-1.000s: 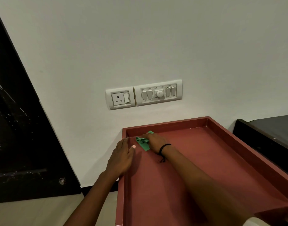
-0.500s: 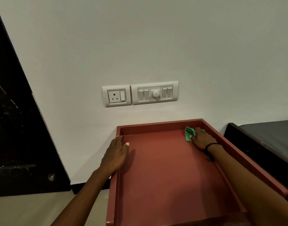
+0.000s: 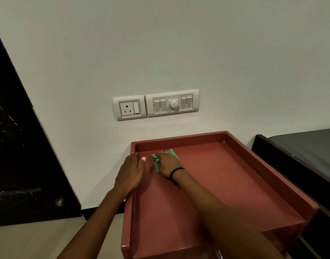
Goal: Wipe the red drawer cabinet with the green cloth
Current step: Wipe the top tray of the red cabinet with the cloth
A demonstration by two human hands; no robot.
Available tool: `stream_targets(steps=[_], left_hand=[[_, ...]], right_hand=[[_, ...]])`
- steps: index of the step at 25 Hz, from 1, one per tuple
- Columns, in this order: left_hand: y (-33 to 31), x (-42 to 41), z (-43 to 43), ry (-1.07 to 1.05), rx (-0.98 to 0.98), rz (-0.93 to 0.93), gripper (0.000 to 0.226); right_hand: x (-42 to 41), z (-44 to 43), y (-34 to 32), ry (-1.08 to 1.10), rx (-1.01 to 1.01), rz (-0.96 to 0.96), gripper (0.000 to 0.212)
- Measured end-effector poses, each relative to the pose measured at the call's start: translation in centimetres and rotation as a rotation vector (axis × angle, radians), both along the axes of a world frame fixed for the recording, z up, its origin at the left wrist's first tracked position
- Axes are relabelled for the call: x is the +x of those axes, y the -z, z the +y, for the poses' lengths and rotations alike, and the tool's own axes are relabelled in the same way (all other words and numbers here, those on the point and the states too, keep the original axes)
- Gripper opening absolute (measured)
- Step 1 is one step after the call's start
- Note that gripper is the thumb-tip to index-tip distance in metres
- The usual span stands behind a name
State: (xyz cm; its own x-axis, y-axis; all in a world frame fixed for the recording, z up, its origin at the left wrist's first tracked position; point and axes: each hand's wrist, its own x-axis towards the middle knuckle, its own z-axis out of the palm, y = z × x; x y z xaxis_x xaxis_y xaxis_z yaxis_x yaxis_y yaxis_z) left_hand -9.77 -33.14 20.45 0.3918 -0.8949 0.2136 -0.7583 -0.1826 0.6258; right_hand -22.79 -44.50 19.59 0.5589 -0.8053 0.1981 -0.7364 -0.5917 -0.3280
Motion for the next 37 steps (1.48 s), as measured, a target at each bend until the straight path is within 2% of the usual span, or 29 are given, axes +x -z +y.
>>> stream_targets(steps=[4,6,9,11,17,23,33,37], left_hand=[[-0.1,0.0,0.3,0.004,-0.007,0.021,0.057],[-0.1,0.0,0.5,0.011,0.008,0.003,0.057],[-0.3,0.1,0.9,0.013,0.034,-0.044,0.059],[-0.3,0.0,1.1,0.023,0.042,-0.065,0.060],[-0.7,-0.3,1.4,0.029,0.043,-0.098,0.059],[-0.8,-1.4,2.9,0.039,0.055,-0.081,0.060],[-1.0,-2.9,5.1,0.054,0.053,-0.086,0.056],[-1.0,-3.3,5.8,0.052,0.079,-0.108,0.058]], right_hand=[[2.5,5.5,0.7,-0.174,-0.073,0.032,0.031],[1.2,5.4,0.9,-0.179,-0.128,0.022,0.036],[-2.3,3.1,0.5,-0.160,-0.196,0.049,0.034],[-6.2,1.3,0.2,-0.091,-0.193,0.059,0.032],[-19.7,-4.1,0.2,0.296,-0.092,0.053,0.031],[-18.7,-3.9,1.1,0.386,-0.060,0.022,0.034],[-4.7,11.6,1.0,-0.014,-0.074,-0.023,0.026],[-4.3,15.3,1.7,-0.259,-0.231,-0.011,0.023]])
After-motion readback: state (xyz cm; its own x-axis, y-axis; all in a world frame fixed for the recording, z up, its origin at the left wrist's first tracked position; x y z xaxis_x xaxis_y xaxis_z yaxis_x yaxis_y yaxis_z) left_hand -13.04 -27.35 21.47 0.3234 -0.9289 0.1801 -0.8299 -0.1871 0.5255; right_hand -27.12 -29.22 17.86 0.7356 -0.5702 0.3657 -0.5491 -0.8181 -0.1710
